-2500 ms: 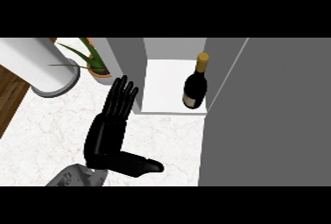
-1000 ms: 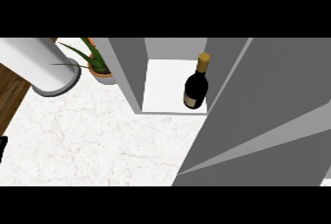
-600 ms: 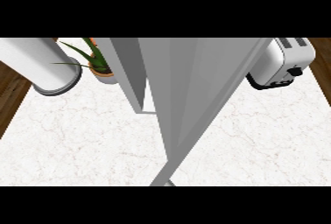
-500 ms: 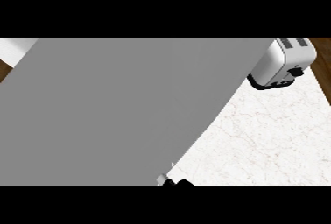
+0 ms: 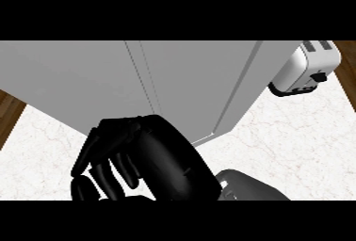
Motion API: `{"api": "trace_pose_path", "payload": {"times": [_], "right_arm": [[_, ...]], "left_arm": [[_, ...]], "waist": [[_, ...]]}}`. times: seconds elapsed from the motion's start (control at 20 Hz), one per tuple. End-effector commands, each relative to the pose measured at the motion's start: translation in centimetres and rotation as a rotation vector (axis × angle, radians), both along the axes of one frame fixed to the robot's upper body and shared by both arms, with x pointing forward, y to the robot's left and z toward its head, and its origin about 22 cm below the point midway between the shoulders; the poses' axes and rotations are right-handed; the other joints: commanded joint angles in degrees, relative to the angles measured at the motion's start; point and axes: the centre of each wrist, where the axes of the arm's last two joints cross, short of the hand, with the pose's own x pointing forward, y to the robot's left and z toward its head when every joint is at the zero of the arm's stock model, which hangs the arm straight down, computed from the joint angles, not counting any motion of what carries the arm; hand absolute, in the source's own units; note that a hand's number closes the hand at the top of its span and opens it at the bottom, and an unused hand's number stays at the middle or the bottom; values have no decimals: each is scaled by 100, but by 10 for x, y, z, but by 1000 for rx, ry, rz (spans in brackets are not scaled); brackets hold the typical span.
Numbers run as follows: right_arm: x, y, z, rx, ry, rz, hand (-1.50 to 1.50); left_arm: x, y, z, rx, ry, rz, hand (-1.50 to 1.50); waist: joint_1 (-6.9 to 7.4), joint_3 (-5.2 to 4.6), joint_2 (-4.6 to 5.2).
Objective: Pick up the wine, place it into the cabinet and close the cabinet
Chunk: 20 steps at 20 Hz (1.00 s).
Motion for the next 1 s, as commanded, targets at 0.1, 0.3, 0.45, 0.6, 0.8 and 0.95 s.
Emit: {"api": "trace_pose_path", "payload": {"times": [0.1,0.3,0.45,0.6,0.8,0.95], "right_arm": [[58,16,12,-28,-15,-54,150],[97,-6,6,-24,-30,-112,150],[117,-8,3,-61,-44,-145,150],[133,-15,15,-28,-44,-169,150],[147,-25,-9,-64,-55,-189,150],[164,-59,3,-52,-75,-196,150]], "left_arm": [[4,-3,8,-3,11,-14,-150],[7,-4,7,19,41,-37,-150],[1,-3,8,21,40,-60,-150],[12,-26,-6,-21,73,-80,-150],[14,-44,6,-4,83,-96,-150],[22,-54,-9,-21,74,-94,-150]], "waist": [[-41,4,14],[-110,7,26],[-65,7,13],[-126,6,27],[-91,11,29],[-144,10,61]]}}
